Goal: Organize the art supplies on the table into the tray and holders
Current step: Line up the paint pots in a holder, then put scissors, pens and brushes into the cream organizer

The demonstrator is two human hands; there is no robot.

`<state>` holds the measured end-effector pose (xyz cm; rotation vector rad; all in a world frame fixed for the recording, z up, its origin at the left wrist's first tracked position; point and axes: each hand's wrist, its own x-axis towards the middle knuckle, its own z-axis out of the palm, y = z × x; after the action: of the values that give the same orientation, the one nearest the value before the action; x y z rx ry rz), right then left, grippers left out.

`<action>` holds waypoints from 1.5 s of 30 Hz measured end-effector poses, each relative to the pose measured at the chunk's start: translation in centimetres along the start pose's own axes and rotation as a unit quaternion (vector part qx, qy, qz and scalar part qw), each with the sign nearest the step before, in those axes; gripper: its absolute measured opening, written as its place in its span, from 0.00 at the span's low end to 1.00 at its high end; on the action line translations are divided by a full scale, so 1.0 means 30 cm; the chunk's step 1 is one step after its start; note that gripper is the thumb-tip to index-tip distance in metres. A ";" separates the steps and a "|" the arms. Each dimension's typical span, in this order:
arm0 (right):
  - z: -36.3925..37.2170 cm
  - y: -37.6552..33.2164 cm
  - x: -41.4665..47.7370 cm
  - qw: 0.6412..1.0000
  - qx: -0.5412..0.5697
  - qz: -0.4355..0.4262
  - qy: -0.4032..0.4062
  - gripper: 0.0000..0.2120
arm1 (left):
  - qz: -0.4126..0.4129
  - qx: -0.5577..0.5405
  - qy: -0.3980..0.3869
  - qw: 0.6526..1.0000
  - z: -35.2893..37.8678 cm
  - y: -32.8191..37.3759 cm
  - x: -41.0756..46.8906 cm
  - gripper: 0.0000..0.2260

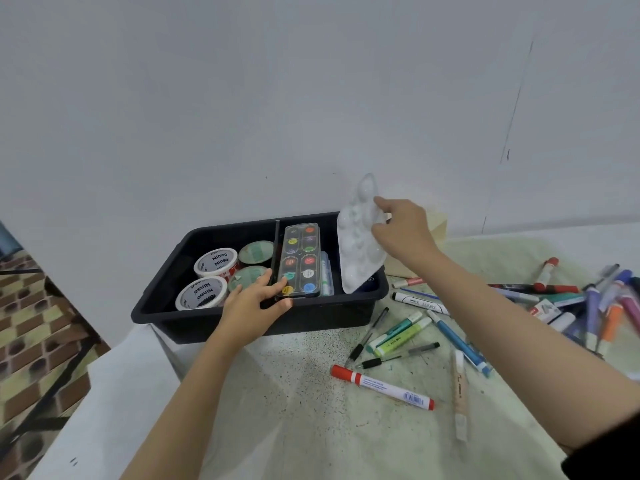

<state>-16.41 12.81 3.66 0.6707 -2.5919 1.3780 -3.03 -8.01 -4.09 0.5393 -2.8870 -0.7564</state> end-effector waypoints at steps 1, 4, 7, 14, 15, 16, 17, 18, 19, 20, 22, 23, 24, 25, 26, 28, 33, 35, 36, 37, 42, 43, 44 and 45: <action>0.023 0.000 0.004 1.000 -0.006 -0.001 -0.021 0.27 | 0.000 0.001 0.001 1.000 -0.002 0.004 -0.003 0.22; 0.083 0.011 0.019 0.997 -0.021 0.005 -0.070 0.17 | -0.004 0.005 0.000 1.000 -0.006 0.018 -0.009 0.22; 0.135 0.028 0.017 0.992 -0.061 0.004 -0.111 0.20 | -0.006 0.007 0.003 1.000 -0.008 0.021 -0.011 0.22; 0.171 0.141 -0.005 0.958 -0.275 -0.050 -0.070 0.17 | 0.003 0.007 0.005 1.000 -0.001 0.011 -0.005 0.21; 0.169 0.163 -0.008 0.961 -0.263 -0.038 -0.074 0.18 | 0.002 0.005 0.005 1.000 0.001 0.006 -0.001 0.21; 0.167 0.185 -0.009 0.967 -0.239 -0.025 -0.086 0.20 | 0.001 0.005 0.004 1.000 0.003 0.003 0.002 0.21; 0.166 0.206 -0.010 0.973 -0.209 -0.016 -0.100 0.22 | 0.001 0.006 0.005 1.000 0.004 0.000 0.004 0.21; 0.166 0.220 -0.014 0.978 -0.173 -0.016 -0.112 0.23 | -0.001 0.006 0.004 1.000 0.005 -0.003 0.007 0.21; 0.166 0.230 -0.018 0.982 -0.141 -0.021 -0.122 0.23 | -0.002 0.005 0.003 1.000 0.006 -0.006 0.009 0.21; 0.165 0.235 -0.021 0.985 -0.112 -0.025 -0.130 0.24 | -0.001 0.001 0.001 1.000 0.006 -0.010 0.012 0.21; 0.161 0.245 -0.037 0.989 -0.050 -0.026 -0.140 0.24 | 0.000 -0.015 -0.002 1.000 0.006 -0.017 0.012 0.21; 0.158 0.250 -0.050 0.989 -0.026 -0.030 -0.140 0.24 | 0.002 -0.027 0.001 1.000 0.005 -0.019 0.009 0.20; 0.152 0.257 -0.065 0.990 -0.013 -0.038 -0.136 0.24 | 0.004 -0.038 0.008 0.999 0.004 -0.018 0.004 0.20; 0.146 0.269 -0.083 0.990 -0.014 -0.050 -0.129 0.24 | 0.007 -0.044 0.017 0.999 0.006 -0.015 -0.002 0.20; 0.139 0.284 -0.103 0.990 -0.022 -0.061 -0.122 0.24 | 0.007 -0.043 0.027 0.999 0.009 -0.009 -0.008 0.20; 0.123 0.313 -0.143 0.990 -0.029 -0.076 -0.114 0.24 | 0.001 -0.035 0.042 0.998 0.014 0.007 -0.016 0.19; 0.063 0.376 -0.225 0.988 -0.036 -0.098 -0.112 0.21 | -0.030 -0.047 0.044 0.997 0.004 0.048 -0.008 0.20; 0.038 0.415 -0.244 0.990 -0.046 -0.091 -0.101 0.20 | -0.022 -0.011 0.066 0.998 0.011 0.084 0.001 0.20; 0.025 0.434 -0.251 0.990 -0.055 -0.089 -0.091 0.19 | -0.008 0.008 0.083 0.997 0.018 0.108 0.005 0.20; 0.011 0.455 -0.257 0.990 -0.068 -0.090 -0.081 0.19 | 0.011 0.018 0.100 0.995 0.028 0.135 0.007 0.20; -0.087 0.551 -0.287 0.987 -0.139 -0.072 -0.022 0.19 | 0.139 -0.030 0.191 0.971 0.087 0.282 0.050 0.18; -0.108 0.568 -0.295 0.986 -0.152 -0.067 -0.004 0.19 | 0.164 -0.037 0.198 0.966 0.099 0.315 0.064 0.17; -0.128 0.584 -0.304 0.985 -0.160 -0.066 0.011 0.19 | 0.190 -0.041 0.201 0.960 0.113 0.347 0.079 0.17; -0.147 0.603 -0.313 0.984 -0.164 -0.065 0.024 0.18 | 0.215 -0.046 0.202 0.954 0.127 0.382 0.094 0.16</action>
<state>-16.42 28.17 -10.43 0.7267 -2.5961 0.8875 -9.94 1.99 -1.73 0.0352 -2.4419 -0.6199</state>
